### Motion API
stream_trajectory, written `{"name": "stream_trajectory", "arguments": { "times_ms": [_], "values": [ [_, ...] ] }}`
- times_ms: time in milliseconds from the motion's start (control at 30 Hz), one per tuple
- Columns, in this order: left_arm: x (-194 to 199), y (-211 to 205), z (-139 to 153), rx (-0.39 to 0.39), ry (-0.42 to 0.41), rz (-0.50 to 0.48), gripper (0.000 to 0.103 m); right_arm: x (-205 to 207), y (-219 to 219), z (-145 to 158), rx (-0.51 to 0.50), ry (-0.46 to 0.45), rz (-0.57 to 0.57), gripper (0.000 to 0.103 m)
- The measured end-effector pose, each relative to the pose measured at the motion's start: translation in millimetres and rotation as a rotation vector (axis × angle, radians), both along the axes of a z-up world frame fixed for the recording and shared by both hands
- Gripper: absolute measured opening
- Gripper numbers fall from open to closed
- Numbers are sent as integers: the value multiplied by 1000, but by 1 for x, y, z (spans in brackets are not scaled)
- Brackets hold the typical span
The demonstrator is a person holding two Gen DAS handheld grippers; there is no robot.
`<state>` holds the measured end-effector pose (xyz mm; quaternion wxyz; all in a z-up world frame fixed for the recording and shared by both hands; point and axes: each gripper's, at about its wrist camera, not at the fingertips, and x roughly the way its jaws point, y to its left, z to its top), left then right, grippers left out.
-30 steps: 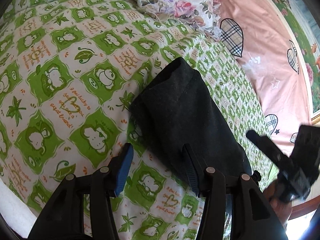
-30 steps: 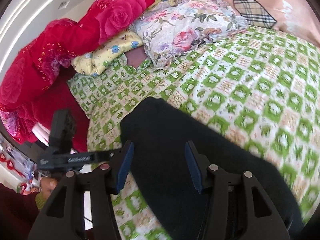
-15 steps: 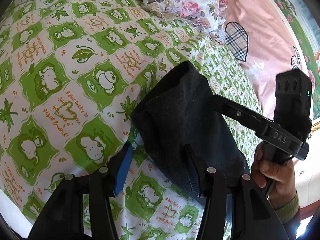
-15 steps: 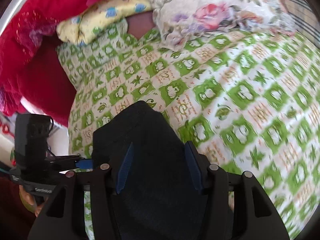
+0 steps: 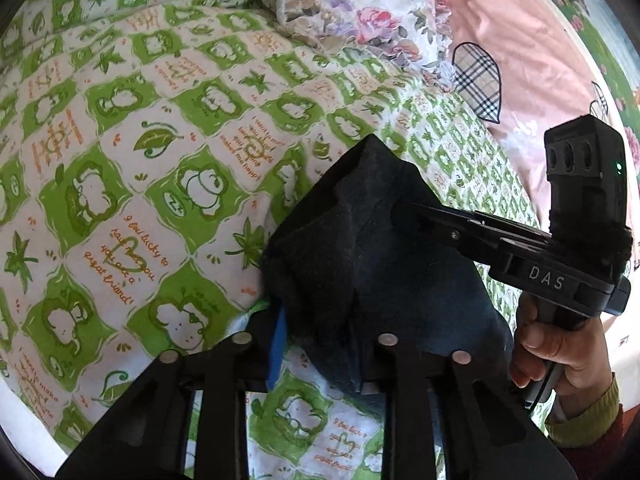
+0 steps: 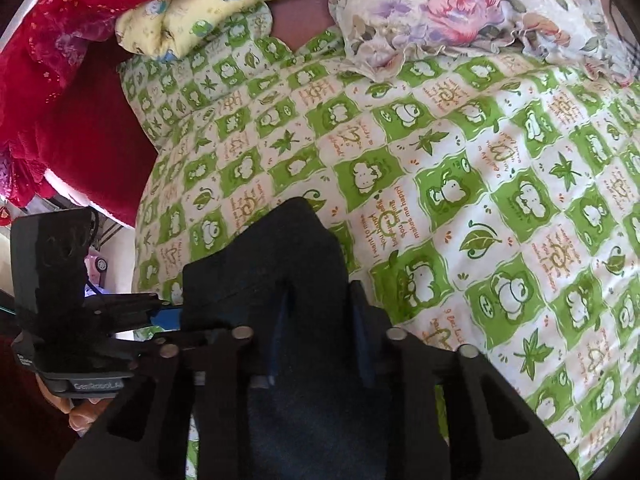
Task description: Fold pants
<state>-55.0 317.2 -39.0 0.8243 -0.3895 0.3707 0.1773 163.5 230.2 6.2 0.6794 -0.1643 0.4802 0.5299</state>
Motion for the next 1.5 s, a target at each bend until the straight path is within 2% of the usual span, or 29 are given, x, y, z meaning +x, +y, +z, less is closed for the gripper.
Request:
{"name": "stream_trajectory", "arguments": {
  "times_ms": [133, 367, 567, 733, 1100, 1500],
  "values": [
    [-2, -12, 22, 53, -27, -20, 20, -8, -18, 18, 61, -15, -13, 21],
    [-8, -40, 70, 84, -128, -75, 19, -20, -70, 60, 238, -39, -55, 20],
    [-7, -83, 113, 120, -225, -183, 18, -29, -135, 87, 393, -46, -131, 20],
    [-1, -129, 136, 156, -279, -282, 18, -39, -191, 96, 513, -66, -195, 20],
    [26, -223, 149, 206, -296, -471, 18, -55, -288, 84, 668, -61, -341, 19],
    [53, -297, 128, 258, -239, -623, 18, -66, -365, 48, 749, -30, -473, 19]
  ]
}}
